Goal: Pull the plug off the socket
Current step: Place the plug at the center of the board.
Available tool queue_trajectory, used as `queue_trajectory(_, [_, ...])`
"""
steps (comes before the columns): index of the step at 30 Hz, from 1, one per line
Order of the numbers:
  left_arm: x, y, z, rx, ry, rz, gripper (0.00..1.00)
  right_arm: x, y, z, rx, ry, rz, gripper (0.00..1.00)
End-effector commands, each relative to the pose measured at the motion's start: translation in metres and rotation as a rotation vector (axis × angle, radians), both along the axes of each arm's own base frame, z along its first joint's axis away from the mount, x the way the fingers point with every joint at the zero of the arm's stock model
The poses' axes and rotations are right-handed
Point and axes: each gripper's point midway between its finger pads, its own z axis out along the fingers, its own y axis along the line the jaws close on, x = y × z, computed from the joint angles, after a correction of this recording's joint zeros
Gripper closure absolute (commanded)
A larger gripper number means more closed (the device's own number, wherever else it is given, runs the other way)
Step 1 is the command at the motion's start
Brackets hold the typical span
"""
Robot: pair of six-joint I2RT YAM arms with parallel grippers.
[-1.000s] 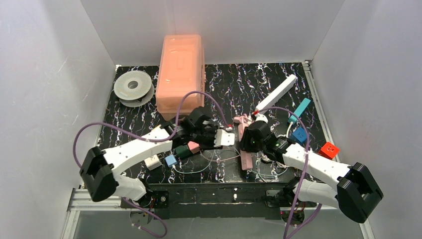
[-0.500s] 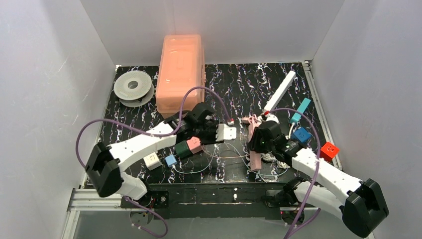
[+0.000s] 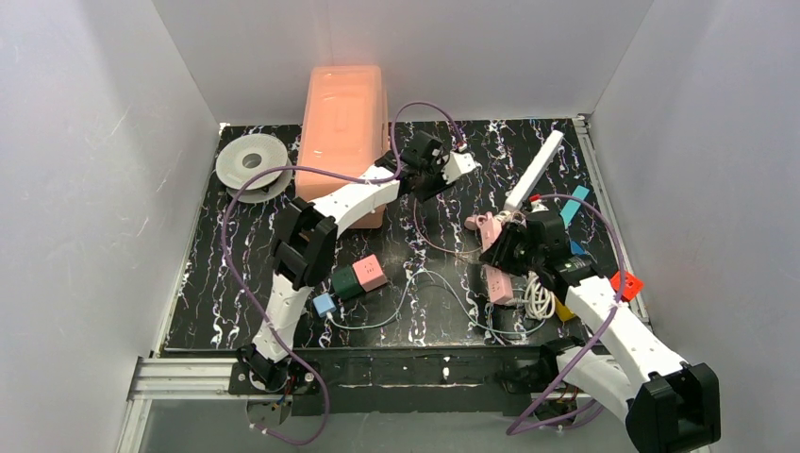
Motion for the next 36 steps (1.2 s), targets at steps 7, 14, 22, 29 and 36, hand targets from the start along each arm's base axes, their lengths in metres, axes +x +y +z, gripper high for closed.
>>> queue_trajectory(7, [-0.013,0.013,-0.038,0.109,0.184,0.076,0.65,0.018,-0.003,-0.032,0.022,0.033,-0.119,0.99])
queue_trajectory(14, [-0.03,0.027,-0.063,0.186,0.279,0.087,0.19,0.022,0.001,-0.053,-0.033,0.099,-0.113,0.99])
queue_trajectory(22, [-0.054,0.02,0.003,0.112,0.376,0.067,0.02,0.042,-0.005,-0.06,-0.137,0.112,-0.106,0.51])
queue_trajectory(29, [-0.119,0.058,0.106,0.059,0.489,0.087,0.02,0.06,-0.008,-0.061,-0.253,0.144,-0.066,0.19])
queue_trajectory(36, [-0.17,0.141,0.15,-0.027,0.663,0.277,0.02,0.068,0.004,0.002,-0.354,0.015,-0.039,0.15])
